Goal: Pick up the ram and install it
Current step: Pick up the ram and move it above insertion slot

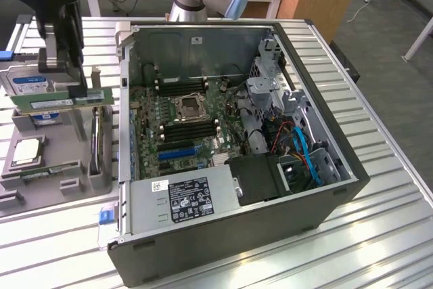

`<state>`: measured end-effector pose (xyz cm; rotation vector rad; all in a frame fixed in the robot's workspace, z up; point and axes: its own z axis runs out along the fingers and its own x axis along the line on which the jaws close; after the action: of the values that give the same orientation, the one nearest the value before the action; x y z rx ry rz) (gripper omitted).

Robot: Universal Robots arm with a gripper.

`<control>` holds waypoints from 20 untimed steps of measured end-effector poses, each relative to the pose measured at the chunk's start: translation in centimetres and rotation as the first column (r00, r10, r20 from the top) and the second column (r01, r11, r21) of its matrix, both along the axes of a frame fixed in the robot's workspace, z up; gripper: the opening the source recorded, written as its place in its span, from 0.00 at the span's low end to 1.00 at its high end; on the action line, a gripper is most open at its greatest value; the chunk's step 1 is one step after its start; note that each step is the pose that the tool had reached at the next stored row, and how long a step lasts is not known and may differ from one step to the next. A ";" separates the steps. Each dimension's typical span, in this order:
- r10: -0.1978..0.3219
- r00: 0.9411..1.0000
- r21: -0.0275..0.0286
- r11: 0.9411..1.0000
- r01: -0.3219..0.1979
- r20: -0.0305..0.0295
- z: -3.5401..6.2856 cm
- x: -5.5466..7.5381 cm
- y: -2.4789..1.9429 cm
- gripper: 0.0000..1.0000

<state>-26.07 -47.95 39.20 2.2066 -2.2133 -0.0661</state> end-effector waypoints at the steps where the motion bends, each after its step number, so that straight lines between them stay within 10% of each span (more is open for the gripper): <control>1: 0.000 1.000 0.000 1.000 0.000 0.000 0.00 0.2 0.00 0.12; 20: 0.000 1.000 0.000 1.000 0.000 0.000 0.00 6.0 0.00 0.12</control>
<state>-20.09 -47.95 39.20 2.2066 -2.2133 -0.0661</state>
